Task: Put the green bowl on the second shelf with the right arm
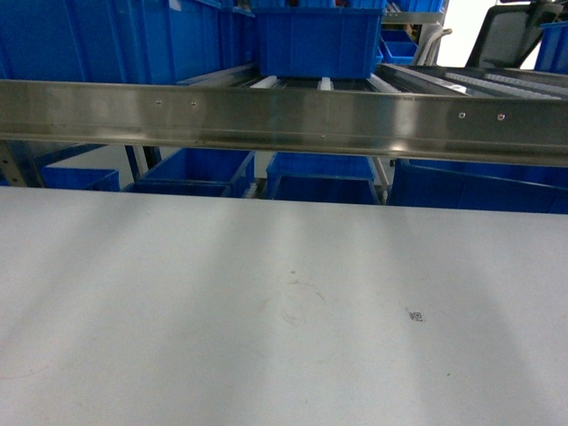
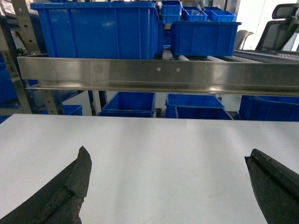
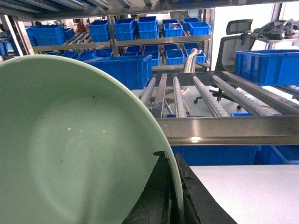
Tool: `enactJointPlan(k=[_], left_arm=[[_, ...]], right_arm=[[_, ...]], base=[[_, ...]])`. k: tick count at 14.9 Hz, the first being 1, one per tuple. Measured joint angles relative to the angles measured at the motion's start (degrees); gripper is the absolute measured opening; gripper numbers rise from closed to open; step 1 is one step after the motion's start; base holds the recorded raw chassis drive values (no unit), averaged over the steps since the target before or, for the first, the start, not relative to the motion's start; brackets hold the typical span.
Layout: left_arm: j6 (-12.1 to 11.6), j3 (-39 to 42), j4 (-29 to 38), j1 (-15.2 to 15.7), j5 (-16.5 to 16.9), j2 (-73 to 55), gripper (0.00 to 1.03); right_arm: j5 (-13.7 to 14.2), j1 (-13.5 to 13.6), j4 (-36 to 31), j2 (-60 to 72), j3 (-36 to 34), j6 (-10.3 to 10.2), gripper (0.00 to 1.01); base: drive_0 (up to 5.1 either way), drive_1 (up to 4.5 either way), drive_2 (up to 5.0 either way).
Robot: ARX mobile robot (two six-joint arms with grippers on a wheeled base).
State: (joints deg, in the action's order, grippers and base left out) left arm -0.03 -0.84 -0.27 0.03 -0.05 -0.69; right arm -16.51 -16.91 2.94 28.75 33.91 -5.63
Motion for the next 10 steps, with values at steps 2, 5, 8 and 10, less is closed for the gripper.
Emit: enactJointPlan(k=[2, 5, 8, 10], left_arm=[[0.0, 0.0, 0.0, 0.0, 0.0, 0.0, 0.98], [0.0, 0.0, 0.1, 0.0, 0.1, 0.0, 0.98], [0.0, 0.0, 0.1, 0.0, 0.1, 0.0, 0.98], [0.0, 0.0, 0.1, 0.0, 0.0, 0.0, 0.98]], right_arm=[[-0.1, 0.0, 0.3, 0.5, 0.0, -0.3, 0.02], [0.0, 0.0, 0.3, 0.4, 0.0, -0.4, 0.02], [-0.2, 0.0, 0.2, 0.4, 0.0, -0.4, 0.02], [-0.2, 0.0, 0.2, 0.4, 0.0, -0.4, 0.02]], base=[[0.0, 0.0, 0.0], [-1.6, 0.86, 0.9], [-4.8, 2.56, 2.6], [-5.1, 2.3, 2.3]])
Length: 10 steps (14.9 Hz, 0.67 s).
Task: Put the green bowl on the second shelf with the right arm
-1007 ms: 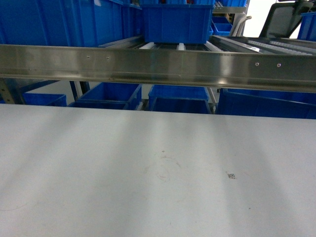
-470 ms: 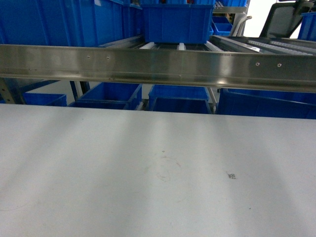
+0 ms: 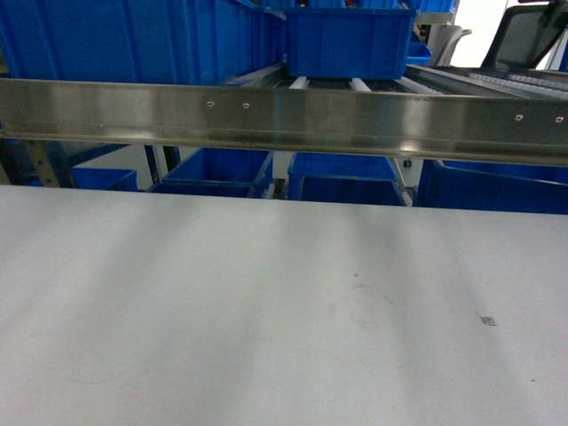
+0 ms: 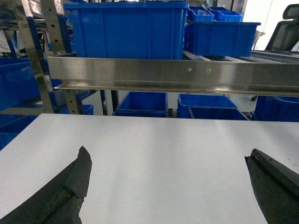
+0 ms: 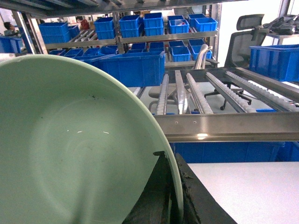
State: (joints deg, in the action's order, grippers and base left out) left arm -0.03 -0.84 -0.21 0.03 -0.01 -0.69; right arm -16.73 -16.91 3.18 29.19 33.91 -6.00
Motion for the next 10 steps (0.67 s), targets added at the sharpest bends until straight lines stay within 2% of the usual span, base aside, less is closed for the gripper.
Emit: enactJointPlan(k=[4, 10], left_arm=[[0.0, 0.0, 0.0, 0.0, 0.0, 0.0, 0.98], [0.0, 0.0, -0.1, 0.0, -0.1, 0.0, 0.98]], right_arm=[[0.0, 0.0, 0.1, 0.0, 0.0, 0.0, 0.02], [0.0, 0.0, 0.0, 0.0, 0.0, 0.0, 0.02]], base=[[-4.9, 2.41, 2.4], [-4.8, 1.29, 3.5]])
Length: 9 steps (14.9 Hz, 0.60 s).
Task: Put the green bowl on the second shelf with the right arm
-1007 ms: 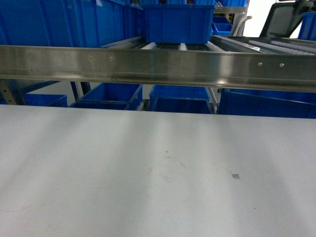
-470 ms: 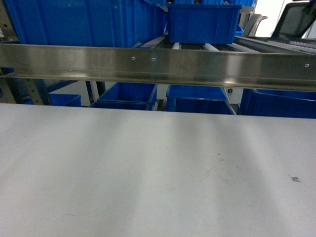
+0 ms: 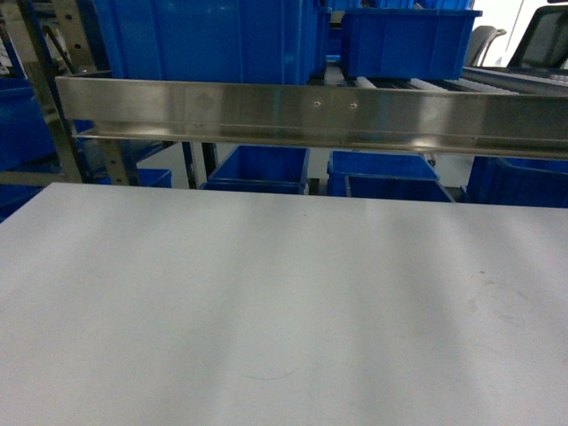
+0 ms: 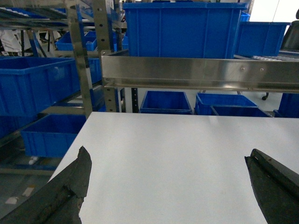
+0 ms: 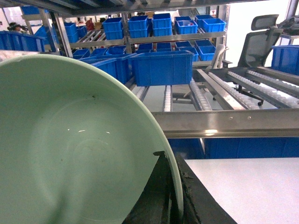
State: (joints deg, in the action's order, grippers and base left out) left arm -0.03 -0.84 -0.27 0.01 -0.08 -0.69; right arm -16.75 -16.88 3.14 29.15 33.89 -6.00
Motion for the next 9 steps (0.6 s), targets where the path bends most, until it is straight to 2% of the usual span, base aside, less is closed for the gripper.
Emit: enactJointPlan(k=[7, 9], left_arm=[[0.0, 0.0, 0.0, 0.0, 0.0, 0.0, 0.98], [0.0, 0.0, 0.0, 0.1, 0.0, 0.0, 0.98]], right_arm=[[0.0, 0.0, 0.0, 0.0, 0.0, 0.0, 0.02], [0.0, 0.0, 0.0, 0.1, 0.0, 0.0, 0.02]], base=[[-5.0, 2.43, 2.4], [-6.5, 0.91, 0.9]])
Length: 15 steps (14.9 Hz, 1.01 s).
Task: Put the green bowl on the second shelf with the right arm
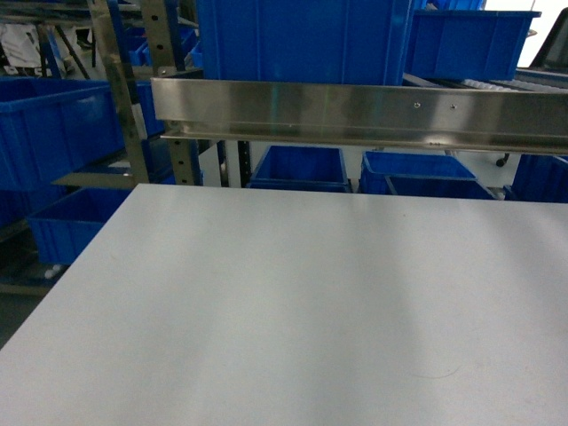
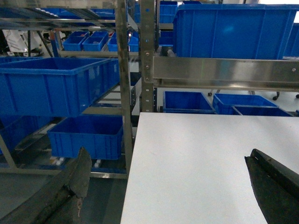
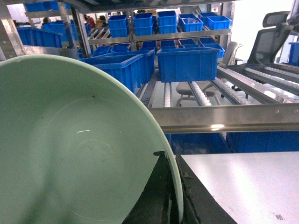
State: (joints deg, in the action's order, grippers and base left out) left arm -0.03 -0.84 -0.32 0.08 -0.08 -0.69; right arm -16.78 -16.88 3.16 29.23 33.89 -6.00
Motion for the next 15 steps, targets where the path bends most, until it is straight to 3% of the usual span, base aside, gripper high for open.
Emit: enactJointPlan(k=[15], left_arm=[[0.0, 0.0, 0.1, -0.1, 0.0, 0.0, 0.98]], right_arm=[[0.0, 0.0, -0.2, -0.1, 0.0, 0.0, 0.02]], base=[[-5.1, 2.36, 2.4]])
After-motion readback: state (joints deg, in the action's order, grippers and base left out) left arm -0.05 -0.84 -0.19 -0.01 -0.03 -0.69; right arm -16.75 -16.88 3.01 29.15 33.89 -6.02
